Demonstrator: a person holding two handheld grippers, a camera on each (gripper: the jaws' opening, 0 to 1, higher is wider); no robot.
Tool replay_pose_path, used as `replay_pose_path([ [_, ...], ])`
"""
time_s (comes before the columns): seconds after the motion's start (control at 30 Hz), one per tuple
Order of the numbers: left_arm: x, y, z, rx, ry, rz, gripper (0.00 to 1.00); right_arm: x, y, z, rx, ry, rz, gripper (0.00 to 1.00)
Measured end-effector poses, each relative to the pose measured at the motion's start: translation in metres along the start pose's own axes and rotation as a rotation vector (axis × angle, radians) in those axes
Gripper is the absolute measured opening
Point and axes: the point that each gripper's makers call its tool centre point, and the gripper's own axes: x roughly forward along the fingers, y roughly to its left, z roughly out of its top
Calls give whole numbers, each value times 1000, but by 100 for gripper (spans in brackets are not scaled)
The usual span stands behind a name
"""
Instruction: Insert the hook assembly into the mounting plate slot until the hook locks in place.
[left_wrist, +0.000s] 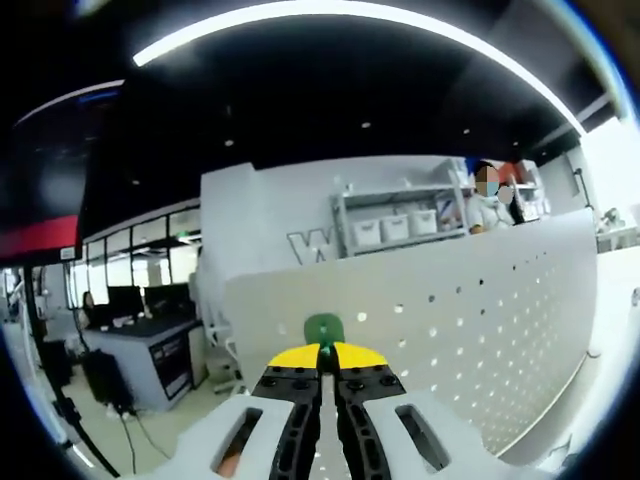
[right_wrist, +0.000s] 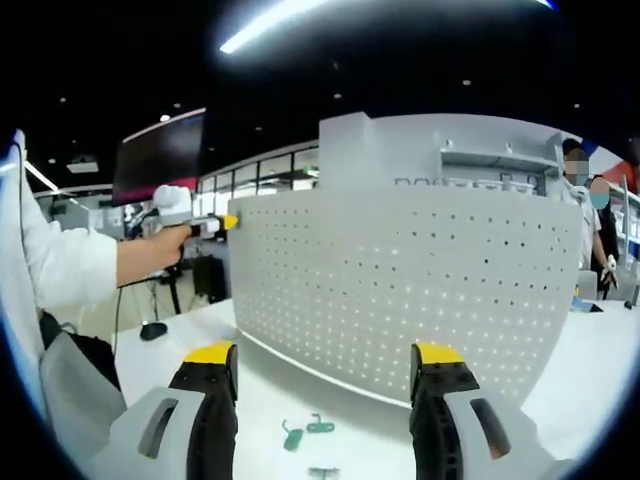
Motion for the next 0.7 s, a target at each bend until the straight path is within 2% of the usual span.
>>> replay_pose_path([
  [0.23,1,0,-1,47,0,-6,3,0,-1,-1,2,2,-4,70],
  [0.43,1,0,-2,57,-6,-7,4,1,1,-1,1,2,-2,71],
  [0.7,2,1,-5,25,6,-19,5,-1,-1,-1,3,2,-6,71],
])
